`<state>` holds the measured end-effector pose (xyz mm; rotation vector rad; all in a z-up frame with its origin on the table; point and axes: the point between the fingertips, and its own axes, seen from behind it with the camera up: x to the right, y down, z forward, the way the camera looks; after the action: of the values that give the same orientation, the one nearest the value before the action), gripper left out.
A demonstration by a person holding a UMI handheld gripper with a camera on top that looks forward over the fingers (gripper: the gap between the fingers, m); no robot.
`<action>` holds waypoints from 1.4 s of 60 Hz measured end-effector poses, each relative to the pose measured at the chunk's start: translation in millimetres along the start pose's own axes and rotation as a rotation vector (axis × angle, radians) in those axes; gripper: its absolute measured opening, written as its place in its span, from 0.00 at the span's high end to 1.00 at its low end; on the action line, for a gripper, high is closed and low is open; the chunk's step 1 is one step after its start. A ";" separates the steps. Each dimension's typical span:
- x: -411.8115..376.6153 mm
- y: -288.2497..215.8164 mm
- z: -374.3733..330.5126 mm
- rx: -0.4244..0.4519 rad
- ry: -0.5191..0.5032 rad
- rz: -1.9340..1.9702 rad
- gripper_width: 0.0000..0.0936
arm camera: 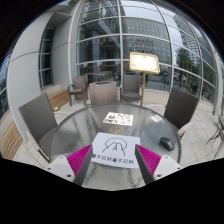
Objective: Arrange mouse
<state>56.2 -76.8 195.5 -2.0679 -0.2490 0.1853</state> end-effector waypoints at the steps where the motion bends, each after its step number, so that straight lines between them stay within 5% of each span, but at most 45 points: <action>1: 1.7 1.9 -0.3 -0.005 0.003 0.001 0.08; 32: 249.6 125.7 82.6 -0.213 0.275 0.062 0.07; 66: 368.4 93.4 230.5 -0.243 0.285 0.085 0.10; 79: 365.8 93.0 249.8 -0.243 0.261 0.162 0.47; 84: 363.9 92.9 248.7 -0.256 0.277 0.148 0.53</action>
<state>359.1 180.5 -16.6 -2.3373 0.0537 -0.0475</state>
